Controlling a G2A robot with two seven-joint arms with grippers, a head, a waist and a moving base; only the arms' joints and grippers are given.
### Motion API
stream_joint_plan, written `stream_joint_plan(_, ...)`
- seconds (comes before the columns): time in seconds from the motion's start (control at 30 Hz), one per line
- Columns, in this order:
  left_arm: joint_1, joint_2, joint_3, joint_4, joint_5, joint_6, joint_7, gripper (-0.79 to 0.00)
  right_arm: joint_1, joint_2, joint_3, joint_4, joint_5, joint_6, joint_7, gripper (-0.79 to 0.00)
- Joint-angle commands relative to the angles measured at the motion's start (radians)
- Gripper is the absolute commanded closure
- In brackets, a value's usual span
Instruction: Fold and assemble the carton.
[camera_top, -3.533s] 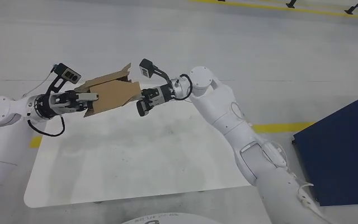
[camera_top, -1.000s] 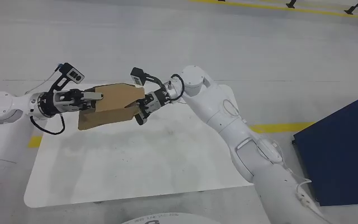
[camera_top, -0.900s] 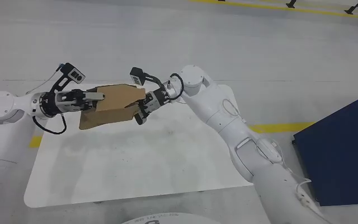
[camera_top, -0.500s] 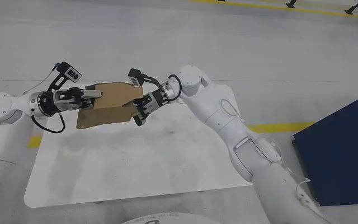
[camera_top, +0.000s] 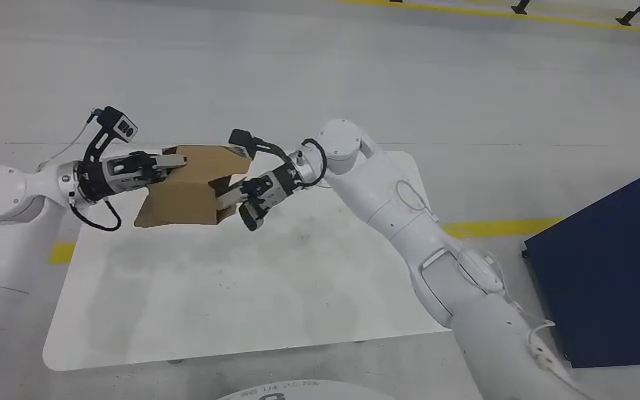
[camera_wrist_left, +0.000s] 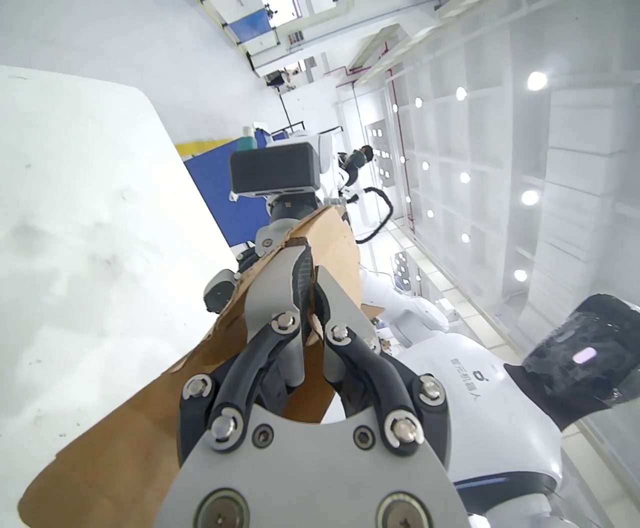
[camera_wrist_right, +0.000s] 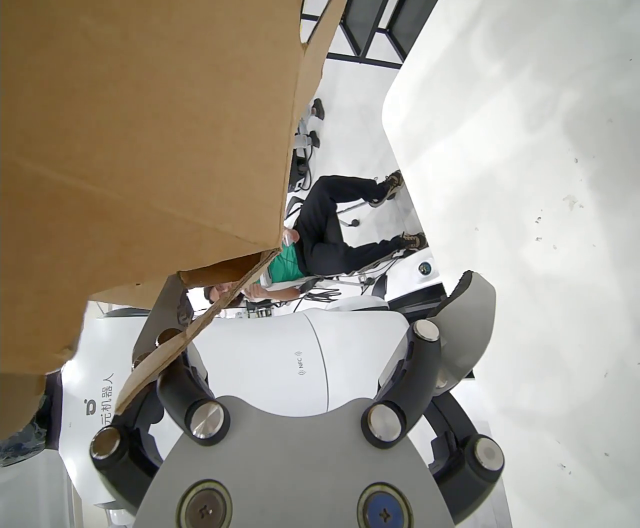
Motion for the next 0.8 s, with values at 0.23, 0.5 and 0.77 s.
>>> stream_joint_plan(0.23, 0.011, -0.003, -0.018, 0.006, -0.153, 0.045, -0.130, 0.000, -0.003, 0.002, 0.034, 0.016, 0.023, -0.009, -0.056, -0.785)
stream_joint_plan(0.5, -0.006, -0.008, -0.034, 0.054, -0.277, 0.079, -0.253, 0.000, -0.033, 0.025, 0.112, 0.014, 0.068, -0.051, -0.037, -0.785)
stream_joint_plan(0.77, -0.018, -0.015, -0.031, 0.081, -0.316, 0.108, -0.293, 0.000, -0.073, 0.057, 0.187, -0.013, 0.063, -0.066, 0.017, -0.785)
